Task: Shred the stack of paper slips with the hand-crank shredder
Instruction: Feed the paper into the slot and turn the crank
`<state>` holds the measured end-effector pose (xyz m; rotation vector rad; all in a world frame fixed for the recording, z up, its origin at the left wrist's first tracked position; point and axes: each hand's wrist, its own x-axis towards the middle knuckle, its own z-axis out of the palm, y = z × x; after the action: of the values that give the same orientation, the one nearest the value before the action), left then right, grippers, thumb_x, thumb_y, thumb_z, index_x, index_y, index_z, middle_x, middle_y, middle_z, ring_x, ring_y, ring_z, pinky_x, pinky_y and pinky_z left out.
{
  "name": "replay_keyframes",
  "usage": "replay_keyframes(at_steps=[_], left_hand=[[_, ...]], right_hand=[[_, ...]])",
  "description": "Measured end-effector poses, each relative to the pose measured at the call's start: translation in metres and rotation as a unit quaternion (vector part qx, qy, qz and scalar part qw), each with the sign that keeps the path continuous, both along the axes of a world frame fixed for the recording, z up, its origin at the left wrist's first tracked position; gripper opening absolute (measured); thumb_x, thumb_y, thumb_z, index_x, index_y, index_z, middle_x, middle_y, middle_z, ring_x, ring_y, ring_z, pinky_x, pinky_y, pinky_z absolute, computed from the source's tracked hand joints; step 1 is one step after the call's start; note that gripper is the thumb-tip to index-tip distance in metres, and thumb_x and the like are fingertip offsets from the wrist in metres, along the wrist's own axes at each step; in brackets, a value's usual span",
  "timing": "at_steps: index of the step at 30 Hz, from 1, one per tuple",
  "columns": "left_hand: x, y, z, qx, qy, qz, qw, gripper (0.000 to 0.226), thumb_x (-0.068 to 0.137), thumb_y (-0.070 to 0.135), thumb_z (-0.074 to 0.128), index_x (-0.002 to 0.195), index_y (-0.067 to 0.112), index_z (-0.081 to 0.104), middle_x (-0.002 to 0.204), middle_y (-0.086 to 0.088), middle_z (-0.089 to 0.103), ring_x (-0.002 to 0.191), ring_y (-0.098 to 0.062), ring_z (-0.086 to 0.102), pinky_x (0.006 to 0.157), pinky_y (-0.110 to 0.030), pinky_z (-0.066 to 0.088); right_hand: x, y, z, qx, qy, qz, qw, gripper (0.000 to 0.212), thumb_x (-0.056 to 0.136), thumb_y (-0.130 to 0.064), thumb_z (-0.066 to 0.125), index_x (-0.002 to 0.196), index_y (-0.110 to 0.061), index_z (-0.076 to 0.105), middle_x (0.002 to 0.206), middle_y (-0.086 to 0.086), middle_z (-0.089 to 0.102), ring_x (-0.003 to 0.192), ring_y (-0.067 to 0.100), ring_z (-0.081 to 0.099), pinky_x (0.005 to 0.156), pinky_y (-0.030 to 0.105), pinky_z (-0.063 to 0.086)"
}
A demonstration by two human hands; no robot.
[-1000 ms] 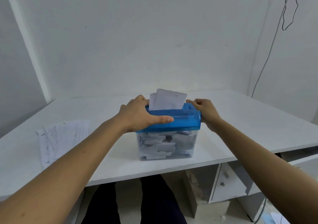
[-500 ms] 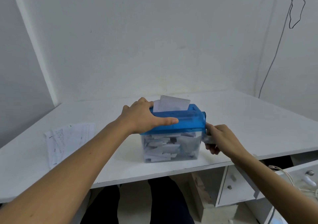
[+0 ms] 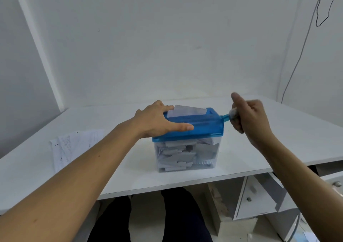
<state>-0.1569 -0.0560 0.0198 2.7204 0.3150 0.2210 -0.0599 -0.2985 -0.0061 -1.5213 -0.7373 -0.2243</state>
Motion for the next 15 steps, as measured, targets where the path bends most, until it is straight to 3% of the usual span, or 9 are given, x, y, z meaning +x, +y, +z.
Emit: replay_keyframes(at_steps=[3, 6, 10, 15], left_hand=[[-0.003, 0.002, 0.001, -0.01, -0.008, 0.001, 1.0, 0.126, 0.035, 0.106, 0.05, 0.141, 0.037, 0.047, 0.111, 0.02, 0.044, 0.112, -0.021, 0.05, 0.1, -0.046, 0.047], [-0.004, 0.0, 0.001, -0.009, -0.002, -0.007, 1.0, 0.128, 0.04, 0.102, 0.057, 0.146, 0.033, 0.042, 0.119, 0.017, 0.045, 0.118, -0.021, 0.047, 0.103, -0.046, 0.045], [-0.002, -0.001, 0.001, 0.004, -0.003, -0.016, 1.0, 0.132, 0.039, 0.105, 0.051, 0.149, 0.033, 0.041, 0.118, 0.016, 0.045, 0.115, -0.019, 0.049, 0.103, -0.044, 0.045], [-0.002, -0.004, 0.003, 0.021, 0.002, -0.027, 0.999, 0.12, 0.049, 0.102, 0.052, 0.148, 0.035, 0.042, 0.121, 0.015, 0.045, 0.114, -0.017, 0.049, 0.104, -0.041, 0.042]], right_hand=[[0.01, 0.015, 0.014, -0.02, -0.032, -0.088, 0.995, 0.059, 0.104, -0.036, 0.048, 0.058, 0.0, 0.057, 0.048, 0.008, 0.054, 0.041, 0.018, 0.048, 0.043, 0.027, 0.042], [0.025, 0.022, 0.029, -0.044, -0.01, -0.114, 0.992, 0.052, 0.103, -0.037, 0.05, 0.061, -0.009, 0.059, 0.056, 0.004, 0.061, 0.046, 0.015, 0.056, 0.044, 0.024, 0.044], [0.05, 0.042, 0.043, -0.126, 0.013, -0.12, 0.985, 0.043, 0.103, -0.04, 0.051, 0.072, -0.012, 0.061, 0.062, -0.001, 0.062, 0.048, 0.009, 0.054, 0.045, 0.02, 0.043], [0.072, 0.062, 0.023, -0.182, 0.077, -0.14, 0.97, 0.05, 0.103, -0.043, 0.049, 0.067, -0.01, 0.061, 0.067, -0.002, 0.065, 0.057, 0.013, 0.053, 0.05, 0.024, 0.042]])
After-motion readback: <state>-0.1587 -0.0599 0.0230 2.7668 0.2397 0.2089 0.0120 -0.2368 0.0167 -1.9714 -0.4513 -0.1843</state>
